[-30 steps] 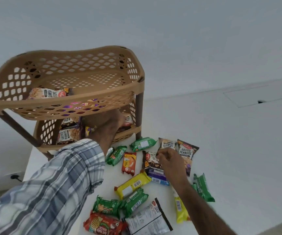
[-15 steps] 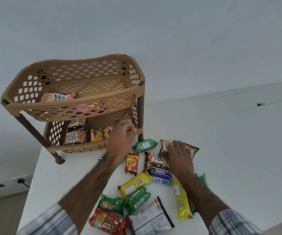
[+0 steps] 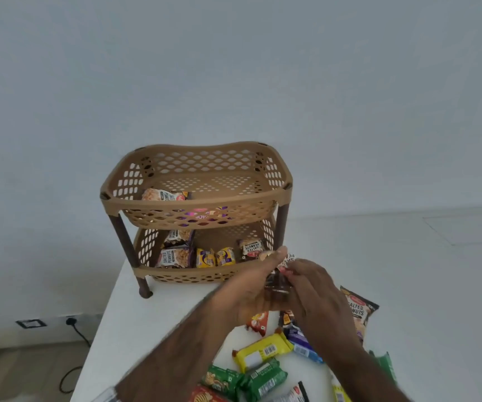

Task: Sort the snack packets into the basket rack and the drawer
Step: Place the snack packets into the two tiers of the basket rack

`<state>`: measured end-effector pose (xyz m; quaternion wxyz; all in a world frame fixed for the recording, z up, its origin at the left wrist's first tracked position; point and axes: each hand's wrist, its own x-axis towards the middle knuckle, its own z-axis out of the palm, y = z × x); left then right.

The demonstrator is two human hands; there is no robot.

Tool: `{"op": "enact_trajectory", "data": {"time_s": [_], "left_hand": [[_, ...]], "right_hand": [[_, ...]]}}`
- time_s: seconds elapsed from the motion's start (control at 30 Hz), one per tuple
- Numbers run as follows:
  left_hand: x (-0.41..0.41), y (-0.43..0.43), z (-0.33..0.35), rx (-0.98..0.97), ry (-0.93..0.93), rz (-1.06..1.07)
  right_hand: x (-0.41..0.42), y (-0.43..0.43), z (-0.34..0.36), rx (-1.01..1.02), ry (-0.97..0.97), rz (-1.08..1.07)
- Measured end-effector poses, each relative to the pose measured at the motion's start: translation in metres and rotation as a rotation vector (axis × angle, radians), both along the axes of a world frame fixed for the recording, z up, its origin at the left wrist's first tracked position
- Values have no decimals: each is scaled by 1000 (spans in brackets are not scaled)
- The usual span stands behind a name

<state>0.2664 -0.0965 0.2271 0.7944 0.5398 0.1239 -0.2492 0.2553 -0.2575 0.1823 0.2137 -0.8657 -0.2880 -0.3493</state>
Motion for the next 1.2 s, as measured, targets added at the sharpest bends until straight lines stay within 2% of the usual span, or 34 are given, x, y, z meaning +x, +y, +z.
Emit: {"op": "enact_trajectory", "data": {"time_s": [0.1,0.27,0.4,0.47,0.53,0.6,0.67,0.77,0.87,0.97,1.07,1.2], "left_hand": [[-9,23,39,68,-96,77],[1,70,109,335,-279,208],[61,95,148,689,-454,302],[103,106,150,861,-508,282],[139,113,144,995,-508,109],[166,112,137,1177,-457,-188],[180,104,131,1275,-407,-430],[189,87,124,1288,-365,-562],[195,72,114,1395,-433,-628],[192,63,104,1514,-533,-578],[172,61,100,1581,-810,-381],[88,56,85,1334,-1150,156]], "right_hand": [[-10,12,17,30,-74,74],[-22,13,15,182,45,77],[-23,3,-14,138,220,70],[-25,-2,-26,93,295,72],[-26,-8,-32,64,348,77],[-28,-15,-37,46,396,61],[-28,-23,-45,31,441,46],[-27,-34,-59,-5,504,11],[-25,-42,-71,-16,571,-57],[-23,-46,-81,-39,648,-103],[-24,-48,-93,-92,716,-104],[-37,-44,-111,-148,747,-79]]}}
